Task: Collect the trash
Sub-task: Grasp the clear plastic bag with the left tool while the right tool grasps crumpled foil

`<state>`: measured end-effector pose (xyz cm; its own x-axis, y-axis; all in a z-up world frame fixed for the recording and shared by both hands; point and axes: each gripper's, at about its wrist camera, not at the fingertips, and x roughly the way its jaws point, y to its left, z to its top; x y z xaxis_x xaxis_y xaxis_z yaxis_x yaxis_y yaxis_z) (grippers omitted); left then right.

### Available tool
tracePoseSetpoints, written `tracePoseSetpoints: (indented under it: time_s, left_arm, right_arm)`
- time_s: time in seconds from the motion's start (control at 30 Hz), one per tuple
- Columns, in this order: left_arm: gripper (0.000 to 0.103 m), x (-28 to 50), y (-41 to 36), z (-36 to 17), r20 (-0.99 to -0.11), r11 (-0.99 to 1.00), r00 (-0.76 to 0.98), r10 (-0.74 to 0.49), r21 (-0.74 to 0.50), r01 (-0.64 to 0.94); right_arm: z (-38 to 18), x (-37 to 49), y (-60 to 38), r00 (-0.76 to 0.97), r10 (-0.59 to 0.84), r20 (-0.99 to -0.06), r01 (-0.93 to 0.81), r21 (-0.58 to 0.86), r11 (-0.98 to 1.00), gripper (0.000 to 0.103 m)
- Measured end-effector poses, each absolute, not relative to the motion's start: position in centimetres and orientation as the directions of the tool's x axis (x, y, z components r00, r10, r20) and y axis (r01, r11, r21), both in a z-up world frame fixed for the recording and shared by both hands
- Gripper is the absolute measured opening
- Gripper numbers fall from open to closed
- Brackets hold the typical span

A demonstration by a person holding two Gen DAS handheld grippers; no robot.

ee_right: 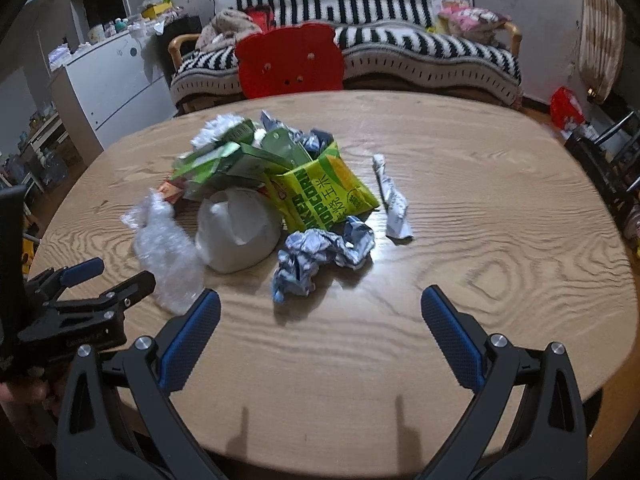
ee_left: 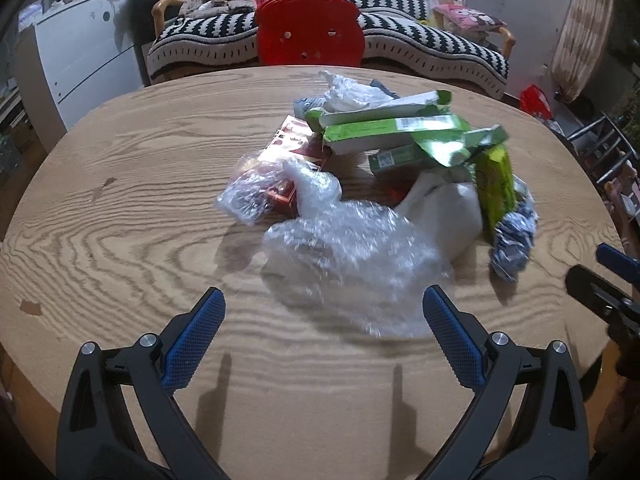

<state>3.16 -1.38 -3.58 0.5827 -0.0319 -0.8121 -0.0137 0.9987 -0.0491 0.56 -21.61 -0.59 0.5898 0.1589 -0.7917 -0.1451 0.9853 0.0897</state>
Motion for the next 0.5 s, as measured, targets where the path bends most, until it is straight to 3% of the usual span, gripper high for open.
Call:
tracePoseSetpoints:
  time_s: [0.13,0.23,0.3,0.4,0.43,0.5]
  left_arm:
    - [0.095,4.4,-2.3,-4.4,-0.814,0.999,0.58,-0.014,-0.031,-0.019]
    - [0.083,4.8,-2.7,-4.9,-0.816,1.0,0.577,-0.008,-0.019,-0.013]
    - [0.07,4.8,-2.9,-5.4,-0.823,1.0,0.568,-0.012,-0.016,-0.002]
    - [0.037,4.0,-2.4,-5.3,-0.817,0.998,0.575,-0.052,-0.052,0.016]
    - [0.022,3.7,-2.2,-5.2,-0.817,0.998,0.573,-0.065,-0.061,0.026]
    - [0.009,2.9,-1.4,-4.8,-0.822,0.994,0.561,-0.102,-0.105,0.027]
  right_arm:
    - [-2.7,3.4,-21.8,0.556,0.134,-0.821,-0.104,0.091,0.99,0.087]
    - [-4.1,4.6,-22.0,0.525,0.17,-0.834,-0.091,0.143,0.985,0.082]
    - [-4.1,4.8,-21.5,0.529,0.183,-0.829,-0.109,0.148,0.983,0.069]
    - [-3.6,4.5,-20.3,0.525,0.204,-0.826,-0.162,0.138,0.977,0.04]
    - [-3.5,4.2,-20.0,0.525,0.212,-0.824,-0.173,0.14,0.975,0.035]
    - [-2.8,3.5,-20.0,0.529,0.234,-0.816,-0.181,0.161,0.97,0.03]
